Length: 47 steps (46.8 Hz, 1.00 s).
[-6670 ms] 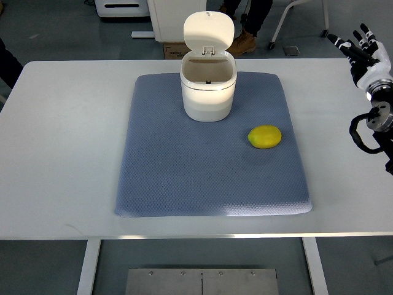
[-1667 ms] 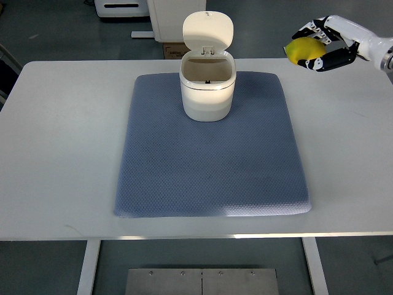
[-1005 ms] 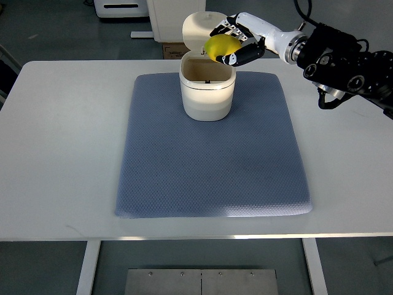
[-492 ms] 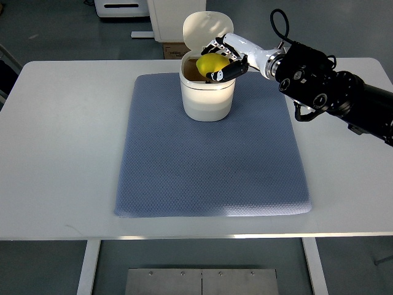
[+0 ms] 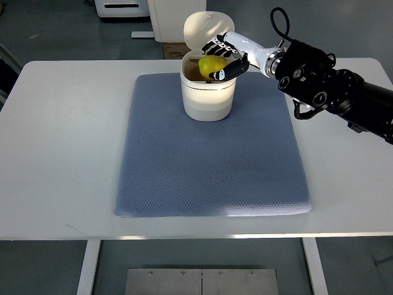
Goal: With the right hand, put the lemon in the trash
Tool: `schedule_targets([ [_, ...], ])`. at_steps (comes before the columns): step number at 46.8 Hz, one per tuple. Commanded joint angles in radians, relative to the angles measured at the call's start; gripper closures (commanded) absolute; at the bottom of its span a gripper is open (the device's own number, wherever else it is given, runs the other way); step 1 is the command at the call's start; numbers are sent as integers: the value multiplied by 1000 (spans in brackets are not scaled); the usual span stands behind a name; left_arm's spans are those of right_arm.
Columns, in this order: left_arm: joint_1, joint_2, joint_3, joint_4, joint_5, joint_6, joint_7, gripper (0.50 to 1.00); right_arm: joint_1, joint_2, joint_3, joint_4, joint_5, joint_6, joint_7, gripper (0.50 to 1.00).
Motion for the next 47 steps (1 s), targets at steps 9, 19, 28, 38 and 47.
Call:
schedule_targets([
  [9,0,0,0,0,0,0,0,500,10,-5,0,6,-2,-3,4,609],
  [19,0,0,0,0,0,0,0,500,59,-110,2,140,-3,-9,9,569],
  [28,0,0,0,0,0,0,0,500,143,-299,9,419,-3,-60,27,546],
  [38,0,0,0,0,0,0,0,500,160,-524,74,634,-3,-69,26,500],
  [47,1,0,0,0,0,0,0,500,67,-649,155,645,3,-78,24,500],
])
